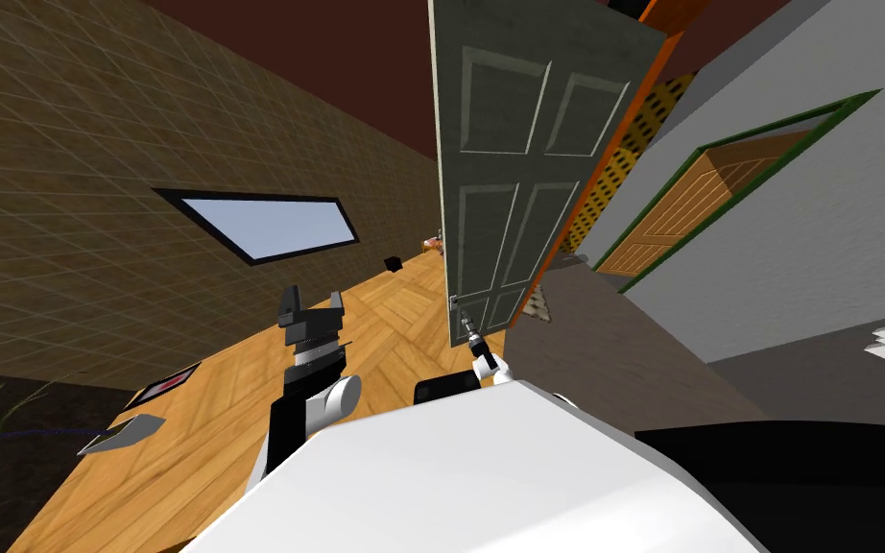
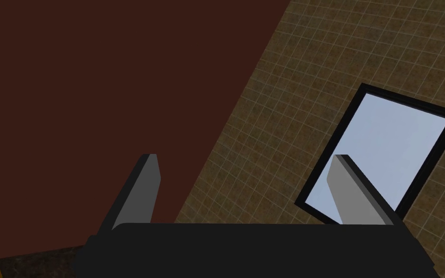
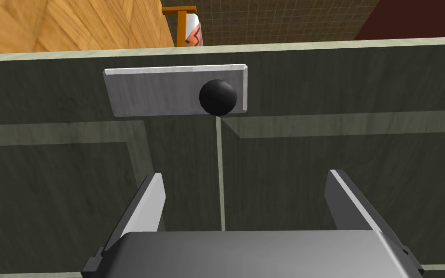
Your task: Push the door open
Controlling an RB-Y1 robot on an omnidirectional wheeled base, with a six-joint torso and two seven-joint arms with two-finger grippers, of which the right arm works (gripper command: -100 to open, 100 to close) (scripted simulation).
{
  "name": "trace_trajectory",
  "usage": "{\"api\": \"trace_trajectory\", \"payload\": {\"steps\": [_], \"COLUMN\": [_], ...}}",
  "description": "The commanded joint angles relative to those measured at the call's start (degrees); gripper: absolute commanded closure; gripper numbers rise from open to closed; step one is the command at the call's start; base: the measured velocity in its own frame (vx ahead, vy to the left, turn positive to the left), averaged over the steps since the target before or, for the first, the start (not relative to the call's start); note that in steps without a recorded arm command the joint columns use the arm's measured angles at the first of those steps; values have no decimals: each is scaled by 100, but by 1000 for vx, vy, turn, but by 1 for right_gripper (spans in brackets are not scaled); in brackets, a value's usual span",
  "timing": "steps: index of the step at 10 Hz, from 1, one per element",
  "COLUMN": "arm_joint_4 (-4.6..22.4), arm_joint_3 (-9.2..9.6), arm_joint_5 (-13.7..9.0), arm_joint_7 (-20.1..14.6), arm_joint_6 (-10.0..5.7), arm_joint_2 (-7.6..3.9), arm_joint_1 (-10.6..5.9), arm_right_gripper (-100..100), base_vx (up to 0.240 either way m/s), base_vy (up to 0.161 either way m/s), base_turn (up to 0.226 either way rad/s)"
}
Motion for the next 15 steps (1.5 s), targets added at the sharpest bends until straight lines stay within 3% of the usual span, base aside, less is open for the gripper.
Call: {"api": "trace_trajectory", "payload": {"steps": [1,7,8,13,15], "arm_joint_4": [3,82,82,82,126], "arm_joint_3": [-13,-72,-72,-72,-193], "arm_joint_5": [-4,-21,-21,-21,-61], "arm_joint_7": [5,26,26,26,59], "arm_joint_6": [-31,-157,-157,-157,-128], "arm_joint_2": [-17,5,5,5,-15], "arm_joint_1": [5,2,2,2,-20], "arm_right_gripper": [-100,-100,100,100,100], "base_vx": [192,232,-21,-18,130], "base_vy": [-6,31,1,-2,71], "base_turn": [20,25,9,2,-46]}}
